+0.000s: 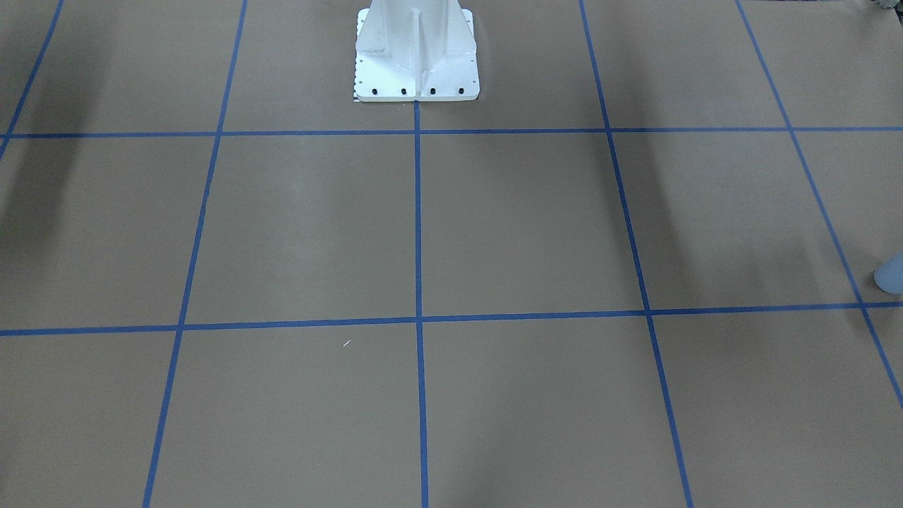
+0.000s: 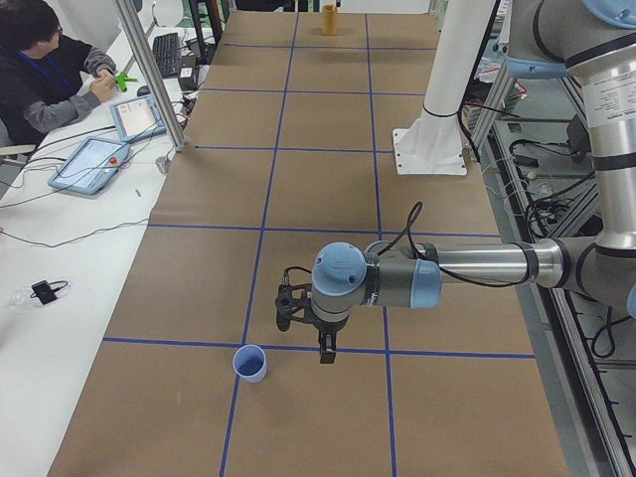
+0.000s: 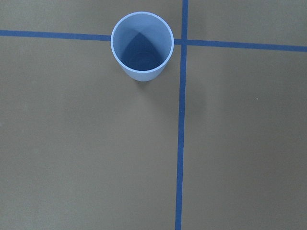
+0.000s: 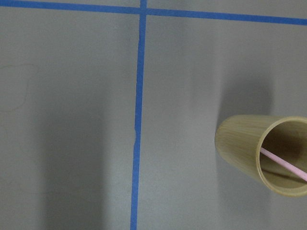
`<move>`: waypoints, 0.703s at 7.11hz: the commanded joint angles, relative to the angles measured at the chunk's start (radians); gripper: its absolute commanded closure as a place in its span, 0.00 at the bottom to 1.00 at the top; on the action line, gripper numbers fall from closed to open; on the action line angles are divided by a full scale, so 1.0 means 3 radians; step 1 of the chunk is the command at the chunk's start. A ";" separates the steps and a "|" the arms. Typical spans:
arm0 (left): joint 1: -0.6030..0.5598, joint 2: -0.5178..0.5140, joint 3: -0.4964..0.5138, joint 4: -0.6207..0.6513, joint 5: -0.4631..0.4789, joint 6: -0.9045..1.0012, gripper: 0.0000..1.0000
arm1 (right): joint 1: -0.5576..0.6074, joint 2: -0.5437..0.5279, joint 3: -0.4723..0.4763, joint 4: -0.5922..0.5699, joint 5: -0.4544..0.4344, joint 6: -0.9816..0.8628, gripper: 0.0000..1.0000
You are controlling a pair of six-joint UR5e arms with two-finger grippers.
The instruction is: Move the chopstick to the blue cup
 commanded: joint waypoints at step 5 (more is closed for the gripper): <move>-0.0046 -0.0147 -0.0136 -0.0041 -0.0010 0.0000 0.01 | 0.0000 0.0116 0.0064 0.0005 0.0038 0.0020 0.00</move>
